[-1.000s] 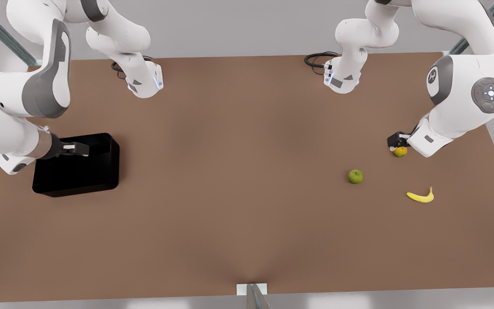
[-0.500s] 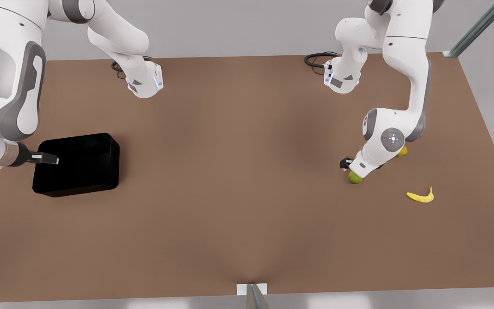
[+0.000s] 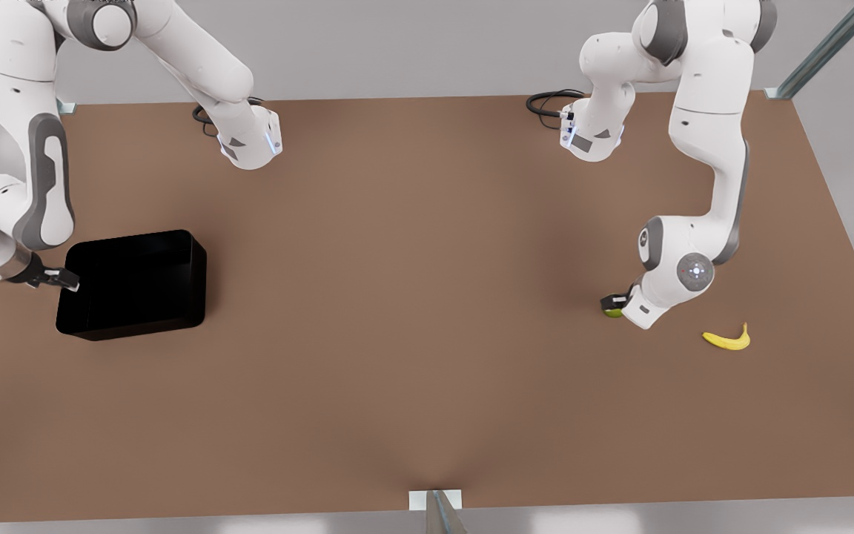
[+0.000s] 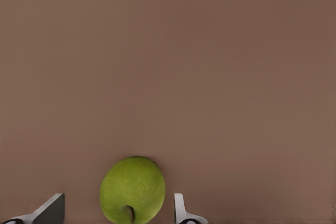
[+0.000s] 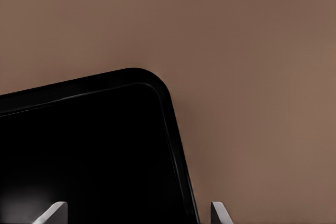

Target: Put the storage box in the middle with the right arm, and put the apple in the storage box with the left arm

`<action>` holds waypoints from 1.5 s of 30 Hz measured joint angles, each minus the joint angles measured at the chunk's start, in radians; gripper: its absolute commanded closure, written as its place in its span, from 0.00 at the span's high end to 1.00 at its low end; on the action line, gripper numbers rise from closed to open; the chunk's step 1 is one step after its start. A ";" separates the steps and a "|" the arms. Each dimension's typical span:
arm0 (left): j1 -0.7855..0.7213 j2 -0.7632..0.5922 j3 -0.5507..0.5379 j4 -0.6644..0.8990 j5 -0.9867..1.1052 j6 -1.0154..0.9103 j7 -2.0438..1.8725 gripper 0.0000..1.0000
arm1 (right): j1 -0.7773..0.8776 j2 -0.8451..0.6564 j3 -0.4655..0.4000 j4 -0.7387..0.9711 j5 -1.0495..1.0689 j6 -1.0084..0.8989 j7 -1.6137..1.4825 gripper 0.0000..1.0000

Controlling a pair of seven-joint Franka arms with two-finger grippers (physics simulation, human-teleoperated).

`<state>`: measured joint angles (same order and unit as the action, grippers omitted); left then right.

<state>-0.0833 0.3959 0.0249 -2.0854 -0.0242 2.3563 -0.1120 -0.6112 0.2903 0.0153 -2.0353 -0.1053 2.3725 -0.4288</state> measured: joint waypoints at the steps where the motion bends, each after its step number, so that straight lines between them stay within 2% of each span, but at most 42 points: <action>1: 0.000 0.002 -0.008 -0.003 -0.001 0.000 0.000 1.00 | -0.011 0.014 0.000 -0.002 -0.001 0.013 -0.008 1.00; 5: 0.001 0.024 -0.008 -0.001 -0.003 0.001 0.002 1.00 | -0.061 0.056 0.014 -0.022 -0.001 0.094 -0.042 1.00; 10: 0.007 0.055 -0.008 0.004 -0.004 0.008 0.002 1.00 | -0.187 0.095 0.105 -0.037 -0.004 0.152 -0.216 1.00; 20: 0.010 0.079 -0.011 -0.006 -0.004 0.040 0.003 1.00 | -0.238 0.159 0.109 -0.071 -0.031 0.255 -0.295 1.00; 21: 0.010 0.082 -0.011 -0.005 -0.004 0.041 0.003 1.00 | -0.242 0.170 0.109 -0.071 -0.031 0.259 -0.294 0.83; 22: 0.010 0.087 -0.011 -0.003 -0.004 0.043 0.003 1.00 | -0.242 0.171 0.109 -0.071 -0.031 0.260 -0.292 0.40; 24: 0.011 0.093 -0.011 0.000 -0.004 0.043 0.003 1.00 | -0.242 0.182 0.109 -0.071 -0.031 0.260 -0.292 0.21; 40: 0.014 0.112 -0.014 -0.002 -0.005 0.057 0.003 1.00 | -0.239 0.178 0.109 -0.062 -0.029 0.236 -0.298 0.21; 42: 0.014 0.113 -0.014 -0.002 -0.005 0.057 0.003 1.00 | -0.244 0.154 0.125 -0.042 -0.031 0.152 -0.291 0.21; 45: 0.014 0.113 -0.014 -0.002 -0.004 0.057 0.003 0.90 | -0.300 0.109 0.196 -0.006 -0.029 0.023 -0.284 0.21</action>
<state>-0.0690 0.5093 0.0107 -2.0878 -0.0283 2.4129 -0.1089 -0.9112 0.3997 0.2115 -2.0412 -0.1340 2.3955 -0.7124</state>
